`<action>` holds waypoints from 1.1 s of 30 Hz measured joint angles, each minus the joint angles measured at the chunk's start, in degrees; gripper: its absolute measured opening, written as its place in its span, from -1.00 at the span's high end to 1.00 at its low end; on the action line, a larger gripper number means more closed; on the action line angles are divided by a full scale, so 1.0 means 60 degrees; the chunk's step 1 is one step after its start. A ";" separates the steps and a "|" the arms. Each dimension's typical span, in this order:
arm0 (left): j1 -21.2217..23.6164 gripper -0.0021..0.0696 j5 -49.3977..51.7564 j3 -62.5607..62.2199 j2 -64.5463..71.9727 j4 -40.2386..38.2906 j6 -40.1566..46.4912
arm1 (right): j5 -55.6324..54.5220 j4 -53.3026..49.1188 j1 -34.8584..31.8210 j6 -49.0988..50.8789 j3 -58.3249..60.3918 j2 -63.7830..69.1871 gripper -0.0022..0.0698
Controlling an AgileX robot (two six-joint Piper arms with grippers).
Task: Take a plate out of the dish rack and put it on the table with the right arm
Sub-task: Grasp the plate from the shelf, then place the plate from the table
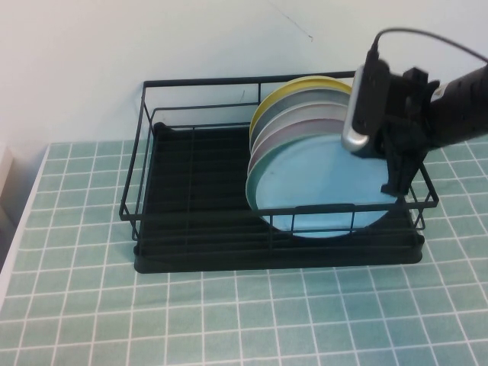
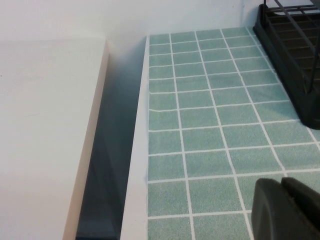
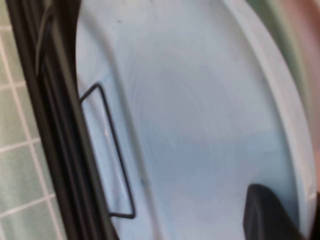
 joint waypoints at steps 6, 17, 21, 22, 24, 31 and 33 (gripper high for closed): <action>0.0000 0.95 0.0000 0.0000 0.0000 0.0000 0.0000 | 0.0792 -0.0117 0.0000 0.0634 -0.0644 -0.1007 0.69; 0.0000 0.95 0.0000 0.0000 0.0000 0.0000 0.0000 | 0.4760 -0.0956 0.0000 0.6850 -0.0803 -0.4565 0.69; 0.0000 0.95 0.0000 0.0000 0.0000 0.0000 0.0000 | 0.5550 -0.0685 0.0000 0.8677 0.0400 -0.5614 0.69; 0.0000 0.95 0.0000 0.0000 0.0000 0.0000 0.0000 | 0.5530 -0.0507 0.0000 0.8892 0.0928 -0.5794 0.69; 0.0000 0.95 0.0000 0.0000 0.0000 0.0000 0.0000 | 0.5148 0.0114 0.0000 0.9189 0.2118 -0.5959 0.69; 0.0000 0.95 0.0000 0.0000 0.0000 -0.0014 0.0000 | 0.2332 0.3423 0.0000 0.8075 0.5279 -0.5328 0.69; 0.0000 0.95 0.0000 0.0000 0.0000 -0.0014 0.0000 | 0.1668 0.4248 0.0000 0.7358 0.5663 -0.4865 0.69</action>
